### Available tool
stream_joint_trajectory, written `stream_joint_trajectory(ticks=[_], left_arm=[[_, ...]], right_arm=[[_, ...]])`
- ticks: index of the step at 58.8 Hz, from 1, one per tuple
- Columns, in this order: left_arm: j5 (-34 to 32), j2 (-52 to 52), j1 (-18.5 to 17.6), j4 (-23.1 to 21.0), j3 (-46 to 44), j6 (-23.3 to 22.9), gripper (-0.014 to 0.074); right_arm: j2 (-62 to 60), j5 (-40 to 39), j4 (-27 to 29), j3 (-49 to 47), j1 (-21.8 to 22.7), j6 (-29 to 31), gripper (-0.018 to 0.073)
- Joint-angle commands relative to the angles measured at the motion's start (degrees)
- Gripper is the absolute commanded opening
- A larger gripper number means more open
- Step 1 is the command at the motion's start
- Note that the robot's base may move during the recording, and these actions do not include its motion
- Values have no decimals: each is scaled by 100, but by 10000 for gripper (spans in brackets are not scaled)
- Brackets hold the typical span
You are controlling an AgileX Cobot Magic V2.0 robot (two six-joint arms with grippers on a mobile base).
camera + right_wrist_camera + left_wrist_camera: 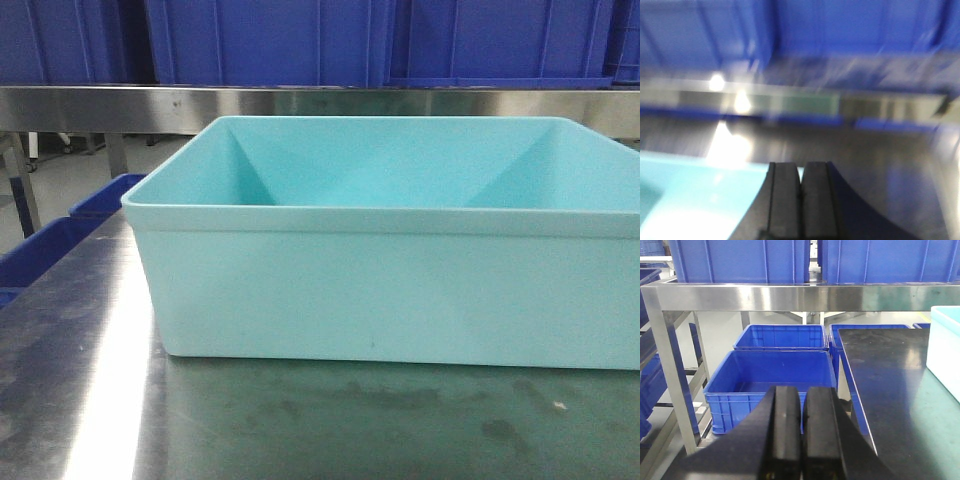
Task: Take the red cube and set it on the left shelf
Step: 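Lower the open right gripper into the light-blue bin over the red cube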
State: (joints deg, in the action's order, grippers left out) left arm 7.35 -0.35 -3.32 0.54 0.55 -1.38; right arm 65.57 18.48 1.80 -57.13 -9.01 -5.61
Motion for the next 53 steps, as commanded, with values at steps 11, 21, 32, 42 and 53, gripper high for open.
stream_joint_trajectory(ticks=[11,21,32,42,53], left_arm=[[-503,-82,-23,-17,132,-5,102],[-503,-82,-23,-54,132,-5,102],[-503,-82,-23,-54,132,-5,102],[-503,-82,-23,-54,132,-5,102],[-503,-82,-23,-54,132,-5,102]], right_arm=[[1456,882,77,-1288,-845,26,56],[1959,1024,77,-1431,-1209,26,56],[2228,1077,93,-1438,-1412,26,63],[2315,1162,133,-1438,-1494,26,321],[2315,1483,145,-1438,-1499,26,605]])
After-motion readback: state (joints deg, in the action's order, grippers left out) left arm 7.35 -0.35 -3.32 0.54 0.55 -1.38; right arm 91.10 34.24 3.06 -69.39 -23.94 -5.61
